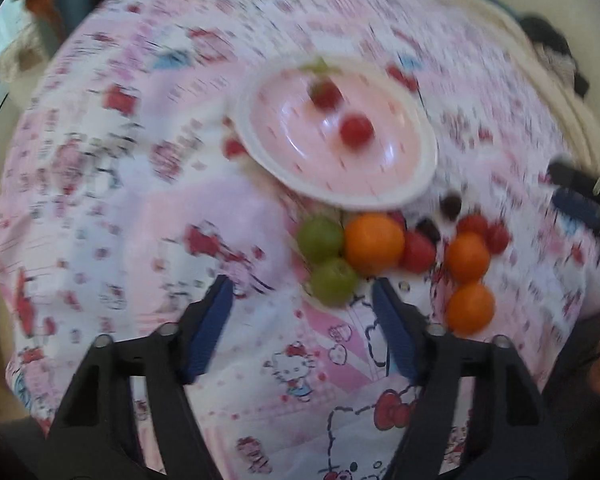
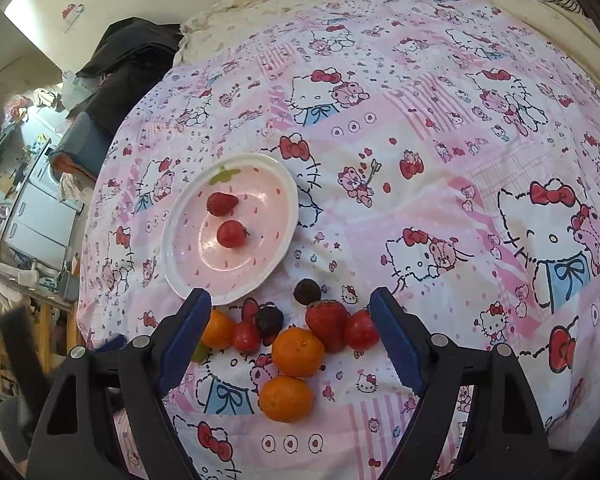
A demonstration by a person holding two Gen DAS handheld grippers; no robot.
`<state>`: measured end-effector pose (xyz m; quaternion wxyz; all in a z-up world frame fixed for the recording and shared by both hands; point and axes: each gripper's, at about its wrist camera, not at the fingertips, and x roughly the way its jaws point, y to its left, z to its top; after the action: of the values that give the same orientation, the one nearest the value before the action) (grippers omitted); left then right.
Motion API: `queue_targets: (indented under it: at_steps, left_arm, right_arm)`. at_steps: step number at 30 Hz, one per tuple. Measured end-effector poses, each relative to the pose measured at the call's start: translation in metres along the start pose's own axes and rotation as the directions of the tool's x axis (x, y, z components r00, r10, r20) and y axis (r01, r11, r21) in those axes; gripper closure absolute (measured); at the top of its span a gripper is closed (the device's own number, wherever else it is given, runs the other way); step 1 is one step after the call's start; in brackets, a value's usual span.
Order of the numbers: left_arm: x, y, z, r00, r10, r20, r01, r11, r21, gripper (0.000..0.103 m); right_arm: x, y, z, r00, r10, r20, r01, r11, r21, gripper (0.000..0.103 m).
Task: Organize fruits
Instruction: 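Grasp the green lime with the left tool while the right tool grasps a tomato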
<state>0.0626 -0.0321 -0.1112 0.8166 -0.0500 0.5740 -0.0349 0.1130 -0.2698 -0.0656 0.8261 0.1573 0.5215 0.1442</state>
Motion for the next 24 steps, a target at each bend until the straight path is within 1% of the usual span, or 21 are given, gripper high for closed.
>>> queue_targets:
  at_steps: [3,6,9,10,12,13,16,18,19,20,21,23,24]
  left_arm:
    - [0.013,-0.008,-0.001,1.000,-0.001,-0.019,0.002,1.000,0.026,0.042]
    - [0.021,-0.013,0.000,1.000,-0.012,-0.026,0.013,0.999,0.045,0.054]
    - [0.030,-0.015,0.000,0.999,-0.013,-0.049,0.016,0.998,0.055,0.055]
    - [0.031,-0.015,0.000,0.999,-0.015,-0.050,0.018,0.998,0.057,0.062]
    - [0.033,-0.016,0.000,0.999,-0.024,-0.046,0.027,0.997,0.067,0.074]
    - [0.032,-0.017,0.000,0.998,-0.037,-0.049,0.041,0.997,0.072,0.077]
    - [0.029,-0.020,-0.001,0.999,-0.025,-0.046,0.029,0.995,0.100,0.078]
    - [0.025,-0.018,-0.002,0.998,-0.033,-0.044,0.037,0.995,0.092,0.078]
    - [0.021,-0.016,-0.002,0.998,-0.038,-0.040,0.041,0.996,0.084,0.078]
    - [0.018,-0.015,-0.002,0.999,-0.038,-0.033,0.041,0.996,0.079,0.078]
    - [0.015,-0.014,-0.002,0.999,-0.036,-0.026,0.038,0.997,0.072,0.078]
    - [0.006,-0.009,0.000,0.999,-0.042,-0.011,0.043,0.998,0.044,0.078]
    - [0.001,-0.007,0.001,0.999,-0.045,0.001,0.045,0.998,0.032,0.077]
  right_arm:
    - [0.000,-0.005,0.001,1.000,-0.007,-0.002,0.007,1.000,0.006,0.019]
    - [0.001,-0.012,0.001,1.000,-0.017,-0.007,0.017,1.000,0.013,0.019]
    - [0.002,-0.018,0.001,0.999,-0.032,-0.016,0.032,0.999,0.013,0.019]
    - [0.003,-0.020,0.001,0.999,-0.035,-0.019,0.035,0.999,0.016,0.019]
    - [0.003,-0.025,0.001,0.999,-0.038,-0.026,0.039,0.999,0.026,0.019]
    - [0.003,-0.027,0.001,0.999,-0.039,-0.031,0.040,0.999,0.032,0.019]
    - [0.006,-0.035,0.002,0.998,-0.028,-0.047,0.032,0.997,0.074,0.019]
    - [0.009,-0.041,0.002,0.997,-0.023,-0.072,0.030,0.994,0.101,0.020]
    - [0.013,-0.045,0.001,0.996,-0.014,-0.088,0.024,0.993,0.118,0.023]
    - [0.017,-0.048,0.000,0.995,-0.008,-0.104,0.022,0.991,0.133,0.034]
    - [0.023,-0.052,-0.001,0.991,0.000,-0.134,0.020,0.988,0.155,0.039]
    - [0.033,-0.059,-0.004,0.984,0.013,-0.175,0.022,0.980,0.198,0.059]
    - [0.036,-0.060,-0.005,0.983,0.016,-0.182,0.023,0.977,0.211,0.062]
